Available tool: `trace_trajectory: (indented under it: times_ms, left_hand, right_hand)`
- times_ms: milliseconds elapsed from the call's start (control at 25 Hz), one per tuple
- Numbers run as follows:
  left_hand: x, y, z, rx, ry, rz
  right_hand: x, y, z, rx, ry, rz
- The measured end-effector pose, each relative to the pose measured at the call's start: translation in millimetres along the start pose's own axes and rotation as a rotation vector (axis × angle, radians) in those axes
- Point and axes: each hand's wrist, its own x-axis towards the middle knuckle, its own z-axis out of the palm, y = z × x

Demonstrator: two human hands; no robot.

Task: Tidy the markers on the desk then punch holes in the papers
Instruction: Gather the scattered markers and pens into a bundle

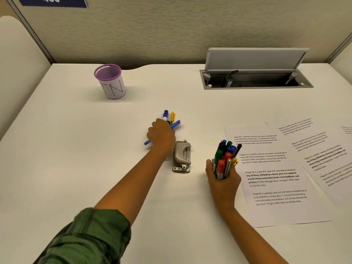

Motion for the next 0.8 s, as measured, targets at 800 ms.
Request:
trace_trajectory:
  times_ms: [800]
  left_hand:
    - [-37.7,-38.5,-32.6,-0.801,-0.173,0.131]
  right_hand:
    - [0.3,-26.8,11.1,0.032,-0.042,0.137]
